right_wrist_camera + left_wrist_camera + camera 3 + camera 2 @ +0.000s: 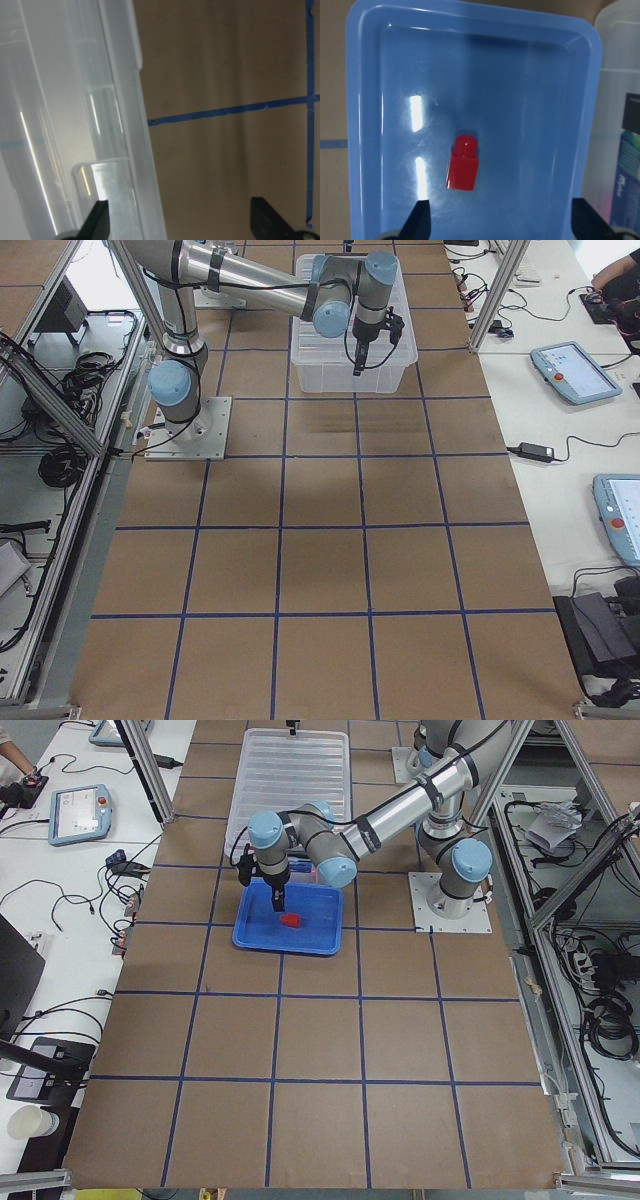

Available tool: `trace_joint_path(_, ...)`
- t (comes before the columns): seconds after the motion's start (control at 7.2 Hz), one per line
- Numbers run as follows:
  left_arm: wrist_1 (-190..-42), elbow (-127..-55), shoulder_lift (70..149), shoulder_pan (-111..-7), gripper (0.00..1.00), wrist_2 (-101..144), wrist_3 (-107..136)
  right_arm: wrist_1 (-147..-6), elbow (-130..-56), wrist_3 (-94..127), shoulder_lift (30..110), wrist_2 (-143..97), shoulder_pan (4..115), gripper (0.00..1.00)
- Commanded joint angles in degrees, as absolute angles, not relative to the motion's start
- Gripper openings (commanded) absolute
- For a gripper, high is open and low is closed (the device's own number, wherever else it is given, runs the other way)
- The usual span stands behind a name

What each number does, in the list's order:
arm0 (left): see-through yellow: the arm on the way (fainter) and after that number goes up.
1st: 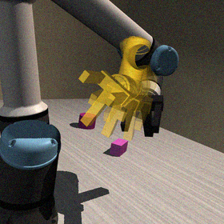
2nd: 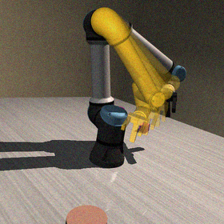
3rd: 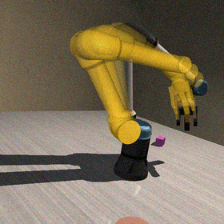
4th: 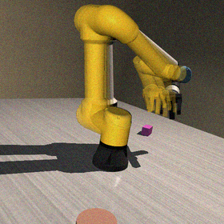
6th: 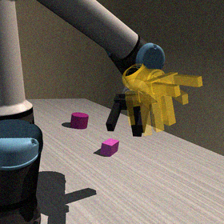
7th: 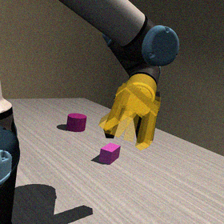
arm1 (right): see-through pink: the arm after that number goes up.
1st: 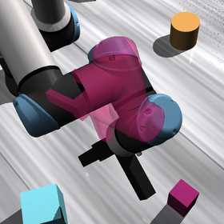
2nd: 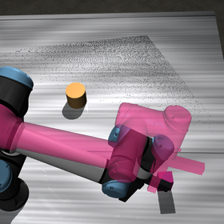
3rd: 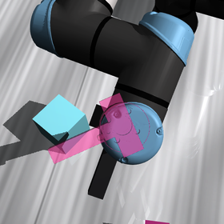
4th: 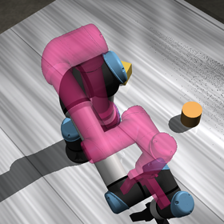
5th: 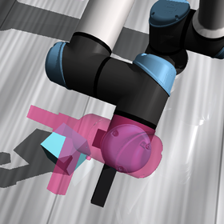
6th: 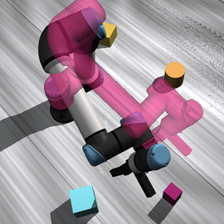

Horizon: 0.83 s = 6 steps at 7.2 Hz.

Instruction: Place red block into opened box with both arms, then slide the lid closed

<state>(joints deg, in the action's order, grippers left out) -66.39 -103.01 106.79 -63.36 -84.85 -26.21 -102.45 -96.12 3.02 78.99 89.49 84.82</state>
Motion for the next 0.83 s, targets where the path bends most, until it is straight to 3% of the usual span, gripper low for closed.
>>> trace_joint_path(0.0,-57.7,-107.2,108.8,-62.5,1.0,-88.1,-27.2,-102.5,-96.2,3.2,78.7,89.6,84.6,1.0)
trace_joint_path(0.69,-54.6,-112.0,110.2,-64.7,0.98,-88.6,-27.2,-102.4,-96.2,1.5,78.2,91.7,80.8,1.0)
